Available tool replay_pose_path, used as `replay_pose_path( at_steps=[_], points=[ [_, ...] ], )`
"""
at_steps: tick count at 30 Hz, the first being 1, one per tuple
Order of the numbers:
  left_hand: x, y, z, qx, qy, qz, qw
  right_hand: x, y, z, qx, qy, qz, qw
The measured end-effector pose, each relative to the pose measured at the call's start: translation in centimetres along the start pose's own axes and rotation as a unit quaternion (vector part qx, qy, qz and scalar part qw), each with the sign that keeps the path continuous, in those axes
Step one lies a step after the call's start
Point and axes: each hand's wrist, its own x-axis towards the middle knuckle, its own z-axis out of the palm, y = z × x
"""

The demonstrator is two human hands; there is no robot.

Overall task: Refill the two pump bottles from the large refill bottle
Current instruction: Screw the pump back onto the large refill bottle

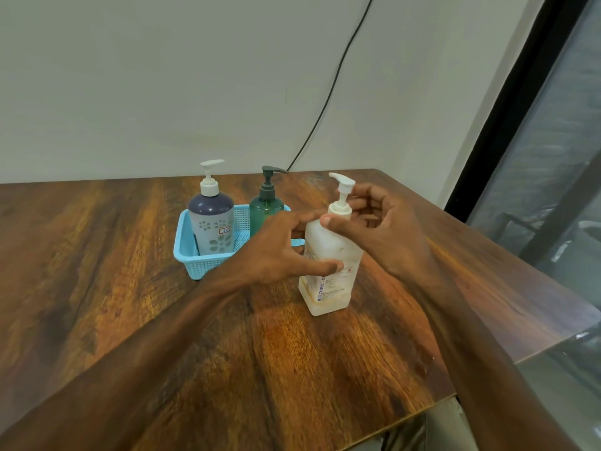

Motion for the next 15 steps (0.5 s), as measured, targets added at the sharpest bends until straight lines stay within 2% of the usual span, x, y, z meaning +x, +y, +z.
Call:
replay_pose_path(
  at_steps=[5,10,12,13,15],
  points=[
    [0.0,0.0,0.1,0.008,0.003,-0.003,1.000,0.0,-0.5,-1.2,0.020,-0.072,-0.007,0.997],
    [0.1,-0.4,0.0,0.022,0.006,-0.010,1.000,0.0,0.1,0.8,-0.035,0.040,0.000,0.999],
    [0.0,-0.4,0.0,0.022,0.005,-0.015,1.000,0.0,0.3,1.1,-0.048,0.057,0.002,0.997],
    [0.0,-0.3,0.0,0.018,0.003,-0.014,1.000,0.0,0.2,0.7,-0.044,0.035,0.005,0.998],
    [-0.1,0.0,0.0,0.010,-0.003,-0.015,1.000,0.2,-0.1,-0.8,-0.016,-0.060,0.011,0.998]
  ],
)
